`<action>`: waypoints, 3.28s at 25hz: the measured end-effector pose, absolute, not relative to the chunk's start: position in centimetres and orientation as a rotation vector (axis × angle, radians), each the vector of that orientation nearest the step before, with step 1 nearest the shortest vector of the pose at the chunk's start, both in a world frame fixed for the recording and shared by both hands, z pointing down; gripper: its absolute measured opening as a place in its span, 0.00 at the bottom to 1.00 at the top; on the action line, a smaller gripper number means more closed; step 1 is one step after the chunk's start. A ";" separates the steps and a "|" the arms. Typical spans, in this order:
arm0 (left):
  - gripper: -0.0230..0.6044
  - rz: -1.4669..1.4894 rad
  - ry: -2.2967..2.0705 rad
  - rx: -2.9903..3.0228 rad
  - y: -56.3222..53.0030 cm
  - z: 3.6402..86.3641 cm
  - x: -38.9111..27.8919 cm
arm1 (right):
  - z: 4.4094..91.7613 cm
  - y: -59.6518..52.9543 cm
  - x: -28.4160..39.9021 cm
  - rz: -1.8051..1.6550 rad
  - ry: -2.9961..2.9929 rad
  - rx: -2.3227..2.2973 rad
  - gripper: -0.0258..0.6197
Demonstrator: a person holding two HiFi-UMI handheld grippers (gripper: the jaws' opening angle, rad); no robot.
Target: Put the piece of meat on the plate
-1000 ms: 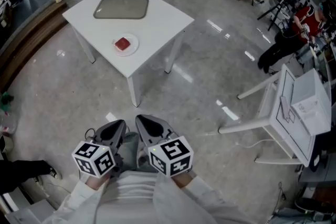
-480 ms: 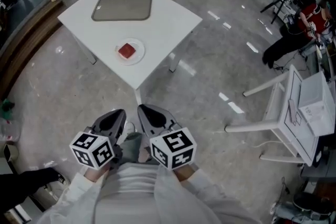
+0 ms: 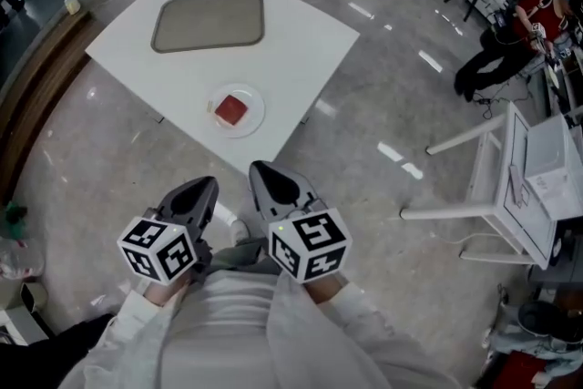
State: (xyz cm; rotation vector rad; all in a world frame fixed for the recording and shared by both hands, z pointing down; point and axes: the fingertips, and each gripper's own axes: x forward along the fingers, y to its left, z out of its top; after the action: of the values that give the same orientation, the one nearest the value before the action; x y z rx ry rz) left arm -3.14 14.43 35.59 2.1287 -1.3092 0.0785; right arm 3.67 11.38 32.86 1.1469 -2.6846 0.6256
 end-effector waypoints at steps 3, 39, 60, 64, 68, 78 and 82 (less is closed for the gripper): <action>0.05 0.092 -1.277 2.134 13.1 35.9 -4.4 | 33.0 10.2 2.6 0.642 -2.666 1.186 0.06; 0.05 0.126 -1.285 2.044 2.5 37.5 -4.7 | 34.3 -0.3 2.4 0.692 -2.622 1.091 0.06; 0.05 0.131 -1.317 1.964 -1.0 39.2 -4.4 | 36.5 -4.2 3.7 0.742 -2.586 1.044 0.06; 0.05 0.120 -1.261 1.936 -0.9 40.3 -4.0 | 37.6 -4.0 4.2 0.781 -2.556 1.067 0.06; 0.05 0.128 -1.219 1.916 -0.9 41.1 -4.2 | 38.7 -4.2 4.2 0.828 -2.523 1.087 0.06; 0.05 0.163 -1.127 1.887 -0.5 43.8 -4.2 | 42.2 -3.5 4.1 0.888 -2.426 1.096 0.06; 0.05 0.191 -1.115 1.853 -0.1 45.3 -4.6 | 43.5 -3.2 4.2 0.926 -2.386 1.110 0.06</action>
State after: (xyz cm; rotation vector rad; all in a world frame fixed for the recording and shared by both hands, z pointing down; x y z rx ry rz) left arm -4.62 -0.12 45.29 1.8527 -1.1152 0.1906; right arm 4.23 -3.23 43.50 1.1097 -2.3863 0.9261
